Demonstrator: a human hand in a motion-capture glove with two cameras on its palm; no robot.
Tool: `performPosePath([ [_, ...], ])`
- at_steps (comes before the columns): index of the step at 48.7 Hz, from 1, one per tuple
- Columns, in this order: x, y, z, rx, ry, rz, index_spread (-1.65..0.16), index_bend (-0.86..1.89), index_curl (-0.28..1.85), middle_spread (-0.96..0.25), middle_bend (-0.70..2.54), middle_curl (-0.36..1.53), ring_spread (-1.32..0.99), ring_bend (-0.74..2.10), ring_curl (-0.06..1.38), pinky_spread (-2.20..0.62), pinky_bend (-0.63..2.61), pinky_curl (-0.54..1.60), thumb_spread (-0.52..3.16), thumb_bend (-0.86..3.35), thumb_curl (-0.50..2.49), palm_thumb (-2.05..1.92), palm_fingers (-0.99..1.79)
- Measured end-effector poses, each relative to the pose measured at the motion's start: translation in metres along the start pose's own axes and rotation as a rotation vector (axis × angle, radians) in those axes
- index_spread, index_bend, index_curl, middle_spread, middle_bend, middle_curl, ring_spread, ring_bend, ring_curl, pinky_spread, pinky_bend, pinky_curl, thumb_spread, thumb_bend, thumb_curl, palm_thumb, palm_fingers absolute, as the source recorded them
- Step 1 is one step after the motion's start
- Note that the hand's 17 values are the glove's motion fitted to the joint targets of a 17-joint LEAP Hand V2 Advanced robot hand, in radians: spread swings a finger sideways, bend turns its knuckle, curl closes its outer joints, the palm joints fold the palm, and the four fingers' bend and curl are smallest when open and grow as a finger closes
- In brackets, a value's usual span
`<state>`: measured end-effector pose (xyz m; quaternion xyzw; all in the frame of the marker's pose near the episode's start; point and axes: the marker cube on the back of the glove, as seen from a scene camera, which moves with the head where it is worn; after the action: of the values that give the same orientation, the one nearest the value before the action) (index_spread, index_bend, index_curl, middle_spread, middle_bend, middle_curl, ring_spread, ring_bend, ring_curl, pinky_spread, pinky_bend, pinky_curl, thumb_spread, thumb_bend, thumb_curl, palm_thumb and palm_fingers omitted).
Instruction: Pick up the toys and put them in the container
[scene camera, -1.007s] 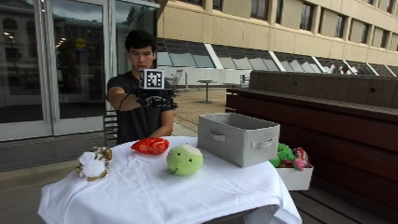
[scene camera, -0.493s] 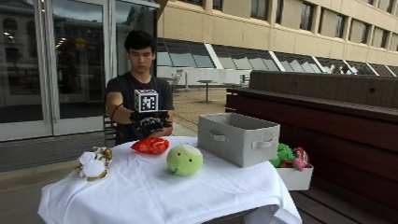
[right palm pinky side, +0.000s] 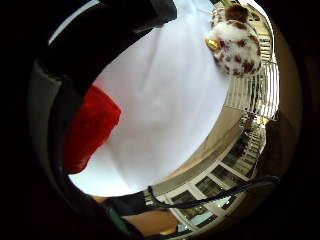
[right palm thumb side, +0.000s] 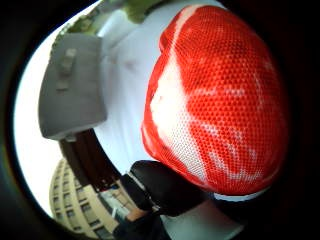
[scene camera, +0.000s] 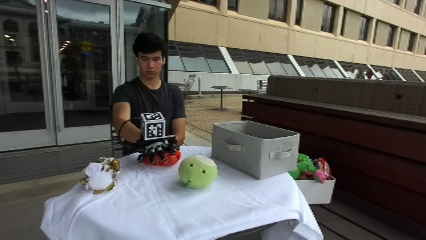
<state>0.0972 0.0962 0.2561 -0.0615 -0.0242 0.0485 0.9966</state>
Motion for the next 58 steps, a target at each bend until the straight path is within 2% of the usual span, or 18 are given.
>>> performPosePath([
  [1, 0.001, 0.008, 0.000, -0.086, 0.001, -0.040, -0.26, 0.03, 0.20, -0.14, 0.20, 0.35, -0.27, 0.46, 0.33, 0.04, 0.84, 0.43, 0.97, -0.01, 0.19, 0.03, 0.08],
  [3, 0.001, 0.016, 0.003, -0.159, 0.001, -0.075, -0.26, 0.02, 0.18, -0.13, 0.22, 0.36, -0.26, 0.52, 0.35, 0.03, 0.90, 0.44, 0.99, 0.01, 0.20, 0.08, 0.10],
  [14, -0.001, 0.016, 0.016, -0.176, -0.041, -0.054, -0.30, 0.16, 0.18, -0.10, 0.23, 0.39, -0.23, 0.68, 0.41, -0.08, 1.13, 0.48, 1.17, 0.14, 0.27, 0.34, 0.27],
  [22, -0.005, 0.022, 0.012, -0.194, -0.040, -0.051, -0.31, 0.18, 0.21, -0.11, 0.27, 0.42, -0.27, 0.78, 0.43, -0.21, 1.09, 0.44, 1.32, 0.27, 0.35, 0.55, 0.48],
  [31, -0.003, 0.036, 0.002, -0.106, 0.026, -0.059, -0.30, 0.13, 0.21, -0.17, 0.40, 0.48, -0.33, 0.82, 0.44, -0.31, 1.07, 0.41, 1.33, 0.34, 0.44, 0.71, 0.65],
  [36, -0.003, 0.034, -0.004, -0.056, 0.036, -0.039, -0.31, 0.10, 0.18, -0.21, 0.54, 0.52, -0.35, 0.94, 0.46, -0.38, 0.99, 0.38, 1.17, 0.37, 0.51, 0.83, 0.93],
  [39, -0.003, 0.032, -0.005, -0.015, 0.045, -0.053, -0.31, 0.10, 0.17, -0.21, 0.57, 0.54, -0.35, 0.98, 0.47, -0.41, 0.97, 0.37, 1.11, 0.39, 0.54, 0.89, 0.98],
  [45, -0.004, 0.024, -0.009, 0.018, 0.047, -0.029, -0.31, 0.20, 0.19, -0.23, 0.72, 0.57, -0.35, 1.01, 0.47, -0.44, 0.82, 0.34, 1.05, 0.51, 0.63, 1.06, 1.24],
  [46, -0.003, 0.022, -0.009, 0.020, 0.045, -0.030, -0.31, 0.20, 0.20, -0.23, 0.74, 0.58, -0.35, 1.00, 0.47, -0.44, 0.81, 0.34, 1.04, 0.52, 0.64, 1.07, 1.25],
  [47, -0.003, 0.021, -0.009, 0.021, 0.041, -0.029, -0.31, 0.13, 0.18, -0.22, 0.67, 0.56, -0.34, 1.02, 0.48, -0.45, 0.86, 0.36, 0.99, 0.47, 0.64, 1.02, 1.11],
  [48, -0.003, 0.018, -0.010, 0.026, 0.034, -0.023, -0.30, 0.24, 0.22, -0.24, 0.77, 0.59, -0.35, 1.00, 0.47, -0.45, 0.78, 0.32, 1.04, 0.55, 0.66, 1.09, 1.29],
  [52, -0.006, -0.001, -0.013, 0.081, -0.014, 0.046, -0.29, 0.34, 0.25, -0.24, 0.79, 0.58, -0.34, 0.99, 0.46, -0.46, 0.73, 0.32, 1.07, 0.62, 0.70, 1.13, 1.33],
  [55, -0.009, 0.005, -0.018, -0.032, -0.039, 0.012, -0.27, 0.41, 0.28, -0.24, 0.81, 0.57, -0.33, 0.98, 0.45, -0.46, 0.71, 0.32, 1.11, 0.66, 0.73, 1.14, 1.34],
  [58, -0.015, 0.005, -0.028, -0.070, -0.040, -0.011, -0.23, 0.53, 0.34, -0.24, 0.82, 0.57, -0.30, 0.96, 0.44, -0.45, 0.71, 0.33, 1.19, 0.73, 0.75, 1.15, 1.36],
])
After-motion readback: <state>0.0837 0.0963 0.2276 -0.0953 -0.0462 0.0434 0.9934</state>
